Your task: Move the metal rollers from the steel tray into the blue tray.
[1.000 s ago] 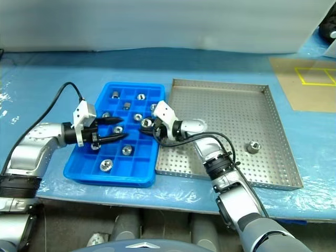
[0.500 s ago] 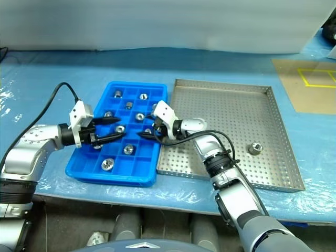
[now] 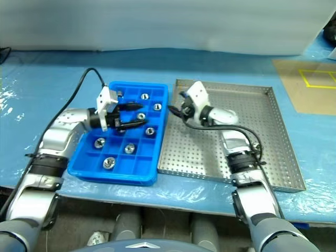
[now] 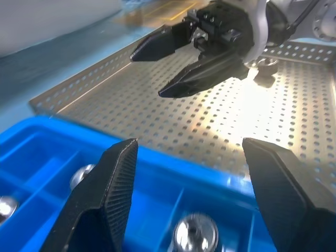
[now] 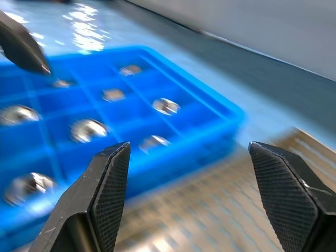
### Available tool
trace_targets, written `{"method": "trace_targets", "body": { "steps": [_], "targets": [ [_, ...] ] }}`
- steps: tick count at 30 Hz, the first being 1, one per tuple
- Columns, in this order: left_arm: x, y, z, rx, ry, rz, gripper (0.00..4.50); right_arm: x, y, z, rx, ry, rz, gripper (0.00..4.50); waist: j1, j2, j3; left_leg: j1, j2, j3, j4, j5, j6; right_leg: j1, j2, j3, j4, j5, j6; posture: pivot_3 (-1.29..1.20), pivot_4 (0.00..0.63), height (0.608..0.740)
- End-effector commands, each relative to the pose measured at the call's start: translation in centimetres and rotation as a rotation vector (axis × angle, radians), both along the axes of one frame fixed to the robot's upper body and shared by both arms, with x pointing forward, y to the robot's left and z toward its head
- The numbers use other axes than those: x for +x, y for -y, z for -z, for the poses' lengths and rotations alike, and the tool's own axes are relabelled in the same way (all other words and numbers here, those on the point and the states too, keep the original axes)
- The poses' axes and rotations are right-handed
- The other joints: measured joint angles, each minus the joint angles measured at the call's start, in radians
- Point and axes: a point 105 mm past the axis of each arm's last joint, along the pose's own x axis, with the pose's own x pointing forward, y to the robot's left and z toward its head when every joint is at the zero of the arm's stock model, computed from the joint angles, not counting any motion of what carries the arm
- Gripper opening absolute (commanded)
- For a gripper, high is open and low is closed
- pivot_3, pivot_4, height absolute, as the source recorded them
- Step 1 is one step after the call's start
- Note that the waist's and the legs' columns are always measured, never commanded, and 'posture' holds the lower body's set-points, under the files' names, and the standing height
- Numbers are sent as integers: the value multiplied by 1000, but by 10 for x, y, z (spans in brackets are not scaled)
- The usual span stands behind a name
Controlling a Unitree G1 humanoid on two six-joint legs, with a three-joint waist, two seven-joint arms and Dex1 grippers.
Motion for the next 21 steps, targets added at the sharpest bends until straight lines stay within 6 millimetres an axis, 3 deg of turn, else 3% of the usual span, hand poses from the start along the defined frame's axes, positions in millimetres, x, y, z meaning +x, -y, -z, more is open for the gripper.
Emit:
{"method": "trace_targets", "body": {
  "steps": [1,5,8,13,18,21],
  "targets": [
    [0,17,-5,8,33,86,3349,-11,38,-4,-11,14,107,3695,-11,0,0,0,0,0,0,0,0,0,0,0,0,0,0,-238,150,740],
    [-1,40,-1,15,33,188,3349,-32,85,-2,-36,4,249,3695,-42,0,0,0,0,0,0,-1,1,0,1,1,-1,0,0,-319,150,740],
    [-1,56,-2,-2,36,242,3349,-49,107,-3,-37,-4,331,3695,-57,0,0,0,0,0,1,-1,2,1,1,2,-2,0,0,-359,150,740],
    [-3,70,0,-9,31,304,3349,-67,123,5,-33,-33,416,3695,-89,0,0,6,0,3,1,-4,7,4,1,4,-2,0,1,-392,150,740],
    [-5,69,5,-2,30,316,3349,-72,137,21,16,-75,492,3695,-105,0,0,6,0,3,2,-5,8,4,1,4,-4,0,1,-394,150,740],
    [-5,67,6,7,32,311,3349,-74,134,30,16,-105,481,3695,-103,0,0,5,0,4,1,-6,10,5,0,4,-6,0,1,-387,150,740]
  ]
}}
